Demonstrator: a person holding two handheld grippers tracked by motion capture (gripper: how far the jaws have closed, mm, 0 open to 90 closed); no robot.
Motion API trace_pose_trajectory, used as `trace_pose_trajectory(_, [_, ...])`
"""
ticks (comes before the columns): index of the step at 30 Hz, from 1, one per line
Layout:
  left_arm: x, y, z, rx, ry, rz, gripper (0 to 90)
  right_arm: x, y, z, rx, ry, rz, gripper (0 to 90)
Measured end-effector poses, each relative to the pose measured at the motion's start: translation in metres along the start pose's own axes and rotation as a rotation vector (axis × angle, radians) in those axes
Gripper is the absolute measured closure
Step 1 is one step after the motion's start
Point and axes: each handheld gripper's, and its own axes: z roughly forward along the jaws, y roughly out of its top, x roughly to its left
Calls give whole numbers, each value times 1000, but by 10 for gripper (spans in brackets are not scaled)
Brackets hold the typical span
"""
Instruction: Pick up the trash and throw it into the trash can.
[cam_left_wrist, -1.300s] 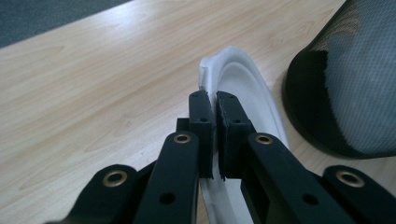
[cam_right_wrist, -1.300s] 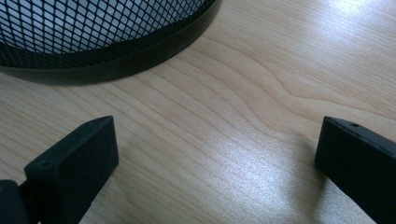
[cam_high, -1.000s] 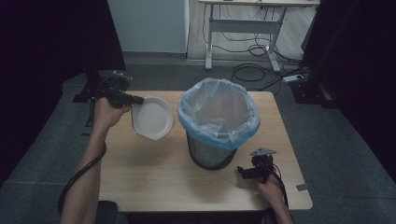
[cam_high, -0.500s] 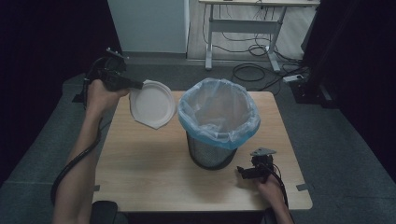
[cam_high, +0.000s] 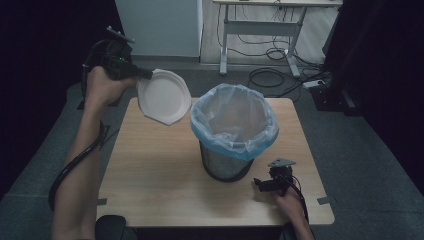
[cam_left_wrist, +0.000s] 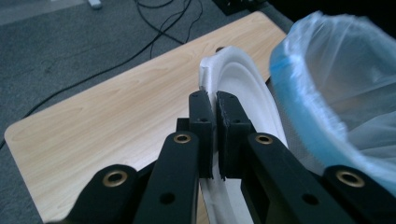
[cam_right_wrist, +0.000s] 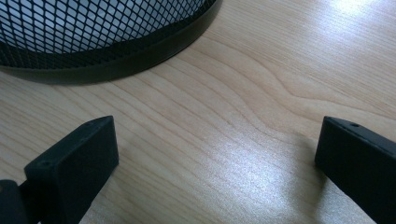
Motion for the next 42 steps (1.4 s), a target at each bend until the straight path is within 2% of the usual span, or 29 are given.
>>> trace_pose_trajectory(5, [-7, 11, -13, -24, 3, 4, 860, 0, 0, 0, 0, 0, 0, 0])
trace_pose_trajectory(9, [-18, 23, -24, -51, -6, 19, 860, 0, 0, 0, 0, 1, 1, 0])
trace_pose_trajectory(10, [-18, 23, -24, -51, -6, 19, 860, 0, 0, 0, 0, 1, 1, 0])
trace_pose_trajectory(16, [-42, 40, -20, -72, -36, 63, 860, 0, 0, 0, 0, 1, 1, 0])
trace_pose_trajectory(17, [-42, 40, -20, -72, -36, 63, 860, 0, 0, 0, 0, 1, 1, 0])
trace_pose_trajectory(20, [-57, 47, -7, -71, -51, 93, 860, 0, 0, 0, -1, 2, -1, 0])
trace_pose_trajectory(29, [-84, 57, 25, -67, -85, 152, 860, 1, 0, 0, 0, 7, -8, 0])
trace_pose_trajectory(42, [-112, 54, 68, -64, -137, 215, 860, 1, 0, 0, -1, 12, -9, 0])
